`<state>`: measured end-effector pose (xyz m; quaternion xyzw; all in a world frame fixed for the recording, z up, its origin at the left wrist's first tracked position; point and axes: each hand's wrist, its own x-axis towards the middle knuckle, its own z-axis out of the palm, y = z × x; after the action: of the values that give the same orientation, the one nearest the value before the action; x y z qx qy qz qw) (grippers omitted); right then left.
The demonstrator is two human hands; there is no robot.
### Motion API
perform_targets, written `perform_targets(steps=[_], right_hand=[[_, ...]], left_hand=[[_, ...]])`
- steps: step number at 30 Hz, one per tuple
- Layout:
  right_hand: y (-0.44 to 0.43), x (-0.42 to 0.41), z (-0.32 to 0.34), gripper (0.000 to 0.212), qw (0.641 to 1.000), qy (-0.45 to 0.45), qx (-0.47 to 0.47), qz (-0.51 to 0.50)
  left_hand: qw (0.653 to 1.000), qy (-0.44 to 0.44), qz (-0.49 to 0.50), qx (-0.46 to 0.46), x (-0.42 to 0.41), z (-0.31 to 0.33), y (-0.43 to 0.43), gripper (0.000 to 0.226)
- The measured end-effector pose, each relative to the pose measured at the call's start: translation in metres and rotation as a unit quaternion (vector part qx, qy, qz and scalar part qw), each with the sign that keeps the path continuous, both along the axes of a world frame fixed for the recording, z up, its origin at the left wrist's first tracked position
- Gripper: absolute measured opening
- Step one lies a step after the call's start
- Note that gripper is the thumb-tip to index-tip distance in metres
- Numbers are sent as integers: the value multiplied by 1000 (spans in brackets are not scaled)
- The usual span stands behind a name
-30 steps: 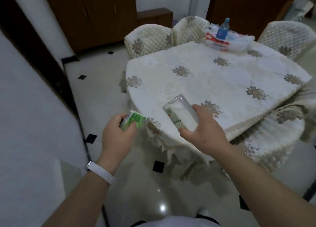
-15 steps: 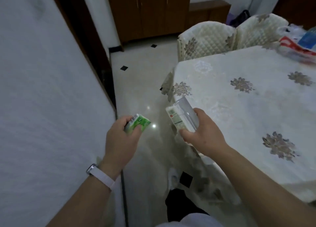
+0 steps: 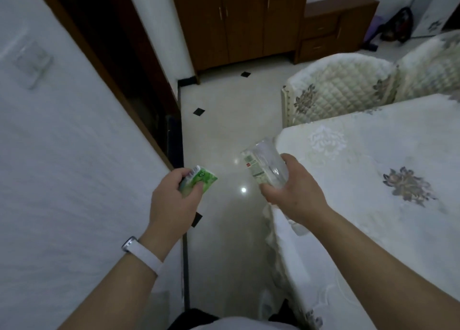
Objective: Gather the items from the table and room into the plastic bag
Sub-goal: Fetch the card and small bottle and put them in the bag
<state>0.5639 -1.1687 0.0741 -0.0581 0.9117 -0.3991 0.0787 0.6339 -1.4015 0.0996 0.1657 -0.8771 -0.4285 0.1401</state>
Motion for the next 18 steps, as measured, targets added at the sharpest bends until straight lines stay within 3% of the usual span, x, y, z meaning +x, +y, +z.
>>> perform_targets(steps=[6, 12, 18], right_hand=[[-27, -69, -16, 68, 999, -24, 17, -13], [-76, -149, -31, 83, 997, -43, 53, -46], [-140, -237, -12, 52, 993, -37, 81, -80]], left_hand=[[999, 4, -24, 22, -81, -11, -23, 12], [997, -3, -50, 62, -176, -40, -79, 15], [992, -4, -81, 93, -293, -41, -152, 27]])
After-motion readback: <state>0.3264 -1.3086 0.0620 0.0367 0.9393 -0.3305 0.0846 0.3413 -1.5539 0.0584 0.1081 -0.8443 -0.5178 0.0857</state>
